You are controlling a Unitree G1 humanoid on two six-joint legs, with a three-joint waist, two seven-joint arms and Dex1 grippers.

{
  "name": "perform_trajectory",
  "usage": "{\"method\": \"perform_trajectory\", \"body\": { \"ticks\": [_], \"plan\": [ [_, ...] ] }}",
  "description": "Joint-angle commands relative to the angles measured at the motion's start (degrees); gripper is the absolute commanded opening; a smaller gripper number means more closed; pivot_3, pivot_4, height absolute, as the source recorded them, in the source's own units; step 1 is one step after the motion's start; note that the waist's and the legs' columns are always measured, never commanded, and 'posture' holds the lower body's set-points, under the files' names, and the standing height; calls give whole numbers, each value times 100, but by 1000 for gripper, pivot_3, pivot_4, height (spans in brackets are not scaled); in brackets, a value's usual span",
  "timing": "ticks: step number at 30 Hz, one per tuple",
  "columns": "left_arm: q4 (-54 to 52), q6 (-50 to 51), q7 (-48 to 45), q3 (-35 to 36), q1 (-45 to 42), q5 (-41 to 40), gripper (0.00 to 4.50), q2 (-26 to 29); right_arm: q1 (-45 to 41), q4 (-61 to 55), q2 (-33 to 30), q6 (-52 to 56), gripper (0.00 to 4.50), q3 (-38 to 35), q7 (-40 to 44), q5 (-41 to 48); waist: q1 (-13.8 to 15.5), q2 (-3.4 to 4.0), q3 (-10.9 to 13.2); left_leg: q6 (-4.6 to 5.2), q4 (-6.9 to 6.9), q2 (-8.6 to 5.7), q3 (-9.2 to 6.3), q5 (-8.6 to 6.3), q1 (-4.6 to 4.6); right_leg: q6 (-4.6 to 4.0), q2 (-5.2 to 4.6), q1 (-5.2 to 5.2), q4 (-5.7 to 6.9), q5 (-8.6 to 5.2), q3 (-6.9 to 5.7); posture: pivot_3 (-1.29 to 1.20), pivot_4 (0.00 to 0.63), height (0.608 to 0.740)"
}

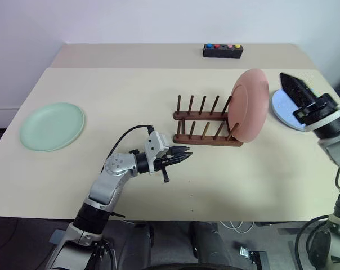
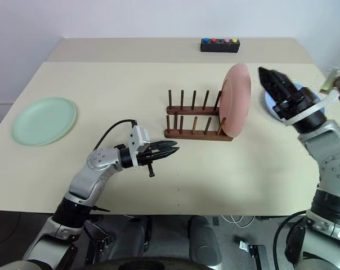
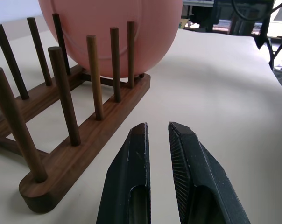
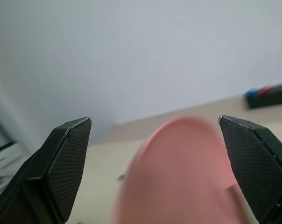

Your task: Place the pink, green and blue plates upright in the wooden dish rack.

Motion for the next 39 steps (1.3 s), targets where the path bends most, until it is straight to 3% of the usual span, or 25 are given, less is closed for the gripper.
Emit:
{"method": "perform_trajectory", "body": {
  "ticks": [1, 9, 15, 18, 24, 27, 29, 34, 39],
  "plan": [
    [-163, -58, 21, 85, -4, -83, 657, 8, -260, -102, -307, -416, 4440, -390, 64, -236, -1, 3, 0, 0, 0, 0, 0, 0, 0, 0, 0, 0, 0, 0, 0, 0, 150, 730],
    [-237, 14, 124, 202, -26, -141, 657, 39, -114, -1510, -1063, -518, 4440, 423, 1212, -788, -29, 16, -5, 1, -6, 2, 0, 0, 3, 8, 2, -3, 3, 4, 0, 0, 150, 730],
    [-333, 139, 216, 355, -12, -226, 657, 84, -228, -1805, -1125, -630, 4440, 1049, 1450, -1338, 14, 15, -5, 0, 6, 1, 0, 0, -2, -5, 1, -1, 1, -3, 0, 0, 150, 730],
    [-664, 585, 482, 925, 26, -702, 1495, 182, -203, -2129, -1196, -881, 4500, 1807, 1705, -2076, 2, 14, -5, 0, 4, 1, 0, 0, -4, -3, 0, -3, 0, -2, 0, 0, 150, 730],
    [-1133, 970, 1363, 2557, 165, -1278, 4465, 615, -194, -2263, -921, -1286, 4500, 2835, 1990, -2951, -32, 13, -4, 0, -1, 3, -1, 0, -1, 13, 1, -9, 6, 6, -1, 0, 150, 730],
    [-835, 853, 1956, 3238, 144, -1098, 4465, 828, -201, -2170, -724, -1406, 4500, 3042, 2059, -3129, -22, 13, -4, 0, 0, 3, -1, 0, -1, 12, 1, -8, 5, 6, -1, 0, 150, 730],
    [-219, 817, 2920, 3778, -94, -608, 4465, 1017, -215, -2053, -623, -1509, 4500, 3163, 2136, -3278, 12, 8, -3, 0, 2, 2, -1, 0, -2, 12, 1, -7, 4, 6, -2, 0, 150, 730],
    [738, 1333, 4462, 4824, -583, -577, 4465, 1258, -299, -1750, -437, -1672, 4500, 3298, 2307, -3484, 0, -22, 5, -1, 6, 2, -4, 0, -3, 12, 0, -5, 3, 10, -5, 0, 150, 730],
    [1240, 1859, 5299, 5049, -538, -277, 4465, 1494, -317, -1566, -278, -1806, 4500, 3394, 2409, -3670, 2, -23, 4, -1, 0, 2, -8, 1, -3, 16, 0, -8, 6, 12, -10, 0, 150, 730]
  ]
}}
